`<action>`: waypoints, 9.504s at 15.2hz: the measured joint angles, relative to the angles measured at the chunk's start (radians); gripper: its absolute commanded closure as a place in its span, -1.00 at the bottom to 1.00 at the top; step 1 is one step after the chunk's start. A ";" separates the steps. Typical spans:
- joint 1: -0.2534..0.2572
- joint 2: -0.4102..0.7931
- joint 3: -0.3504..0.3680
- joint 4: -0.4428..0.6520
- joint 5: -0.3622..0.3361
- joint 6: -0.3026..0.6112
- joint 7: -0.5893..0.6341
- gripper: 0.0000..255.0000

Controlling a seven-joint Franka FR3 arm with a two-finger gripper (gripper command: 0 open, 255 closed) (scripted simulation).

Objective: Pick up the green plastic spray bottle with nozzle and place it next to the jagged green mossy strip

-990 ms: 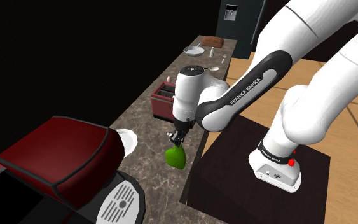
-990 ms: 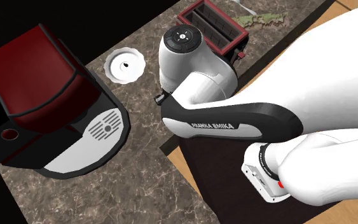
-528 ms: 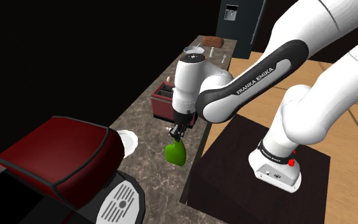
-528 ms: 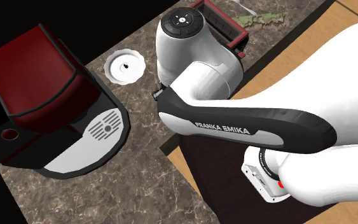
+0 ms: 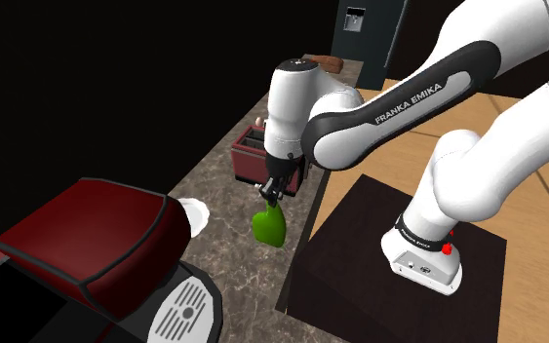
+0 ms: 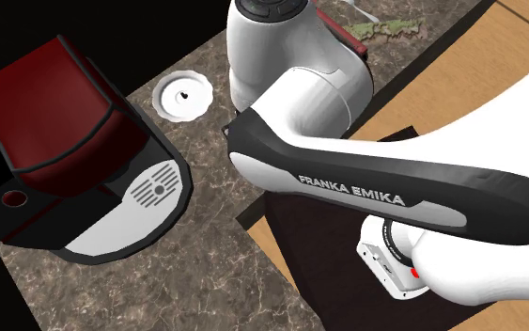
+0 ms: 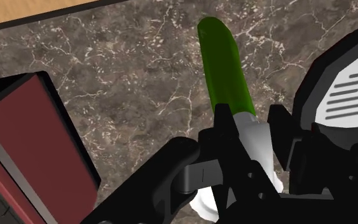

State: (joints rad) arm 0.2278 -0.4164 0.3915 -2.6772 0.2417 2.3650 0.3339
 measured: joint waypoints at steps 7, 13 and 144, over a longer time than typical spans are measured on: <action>0.002 -0.065 -0.020 0.055 -0.004 -0.120 -0.001 1.00; 0.001 -0.102 -0.036 0.109 -0.012 -0.210 -0.001 1.00; -0.414 0.800 -0.849 0.646 0.124 -0.003 -1.307 1.00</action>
State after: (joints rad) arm -0.1867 0.3835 -0.4576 -2.0308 0.3659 2.3624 -0.9728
